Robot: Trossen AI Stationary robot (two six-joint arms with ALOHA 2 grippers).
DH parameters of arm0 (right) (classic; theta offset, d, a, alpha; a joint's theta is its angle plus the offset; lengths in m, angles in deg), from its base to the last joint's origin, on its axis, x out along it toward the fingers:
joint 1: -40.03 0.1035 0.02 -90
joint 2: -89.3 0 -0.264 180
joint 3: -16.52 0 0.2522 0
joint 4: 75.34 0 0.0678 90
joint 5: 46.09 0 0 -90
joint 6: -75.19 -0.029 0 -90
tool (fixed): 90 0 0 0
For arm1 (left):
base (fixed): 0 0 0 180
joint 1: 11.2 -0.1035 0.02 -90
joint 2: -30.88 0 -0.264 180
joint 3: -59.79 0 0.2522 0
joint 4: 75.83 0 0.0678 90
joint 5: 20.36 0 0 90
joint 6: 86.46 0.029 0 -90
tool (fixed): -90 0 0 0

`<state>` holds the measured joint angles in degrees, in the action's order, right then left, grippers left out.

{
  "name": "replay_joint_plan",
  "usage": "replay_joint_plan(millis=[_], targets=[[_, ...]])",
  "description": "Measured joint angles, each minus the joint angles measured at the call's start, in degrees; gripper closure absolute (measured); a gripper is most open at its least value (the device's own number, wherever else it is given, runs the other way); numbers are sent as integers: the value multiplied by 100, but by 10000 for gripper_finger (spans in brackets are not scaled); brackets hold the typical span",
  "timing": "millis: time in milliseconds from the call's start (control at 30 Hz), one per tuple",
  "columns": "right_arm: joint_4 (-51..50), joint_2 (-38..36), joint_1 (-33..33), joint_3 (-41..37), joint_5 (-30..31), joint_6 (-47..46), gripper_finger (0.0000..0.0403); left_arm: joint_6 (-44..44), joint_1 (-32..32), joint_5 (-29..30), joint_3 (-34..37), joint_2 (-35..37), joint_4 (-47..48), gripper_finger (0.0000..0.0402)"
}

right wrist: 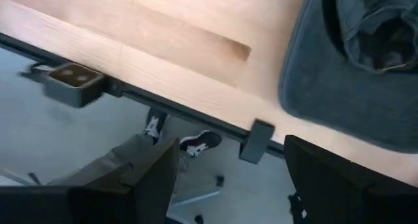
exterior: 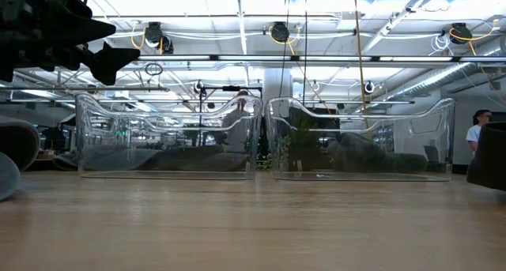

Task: Pick & Place hat
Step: Put the bottom black cap into the right transparent bin

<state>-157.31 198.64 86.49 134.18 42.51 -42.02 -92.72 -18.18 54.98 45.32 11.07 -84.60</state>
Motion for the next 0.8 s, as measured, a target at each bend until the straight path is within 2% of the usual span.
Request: replay_joint_plan(millis=[400,533,800], targets=[[309,0,13,-912,-41,-34,138,0,0,0,0,2,-2,96],[416,5,13,-1064,-44,-52,138,0,2,0,0,0,0,96],[750,480,33,-1084,-462,-1,138,0,0,1,0,0,0,96]])
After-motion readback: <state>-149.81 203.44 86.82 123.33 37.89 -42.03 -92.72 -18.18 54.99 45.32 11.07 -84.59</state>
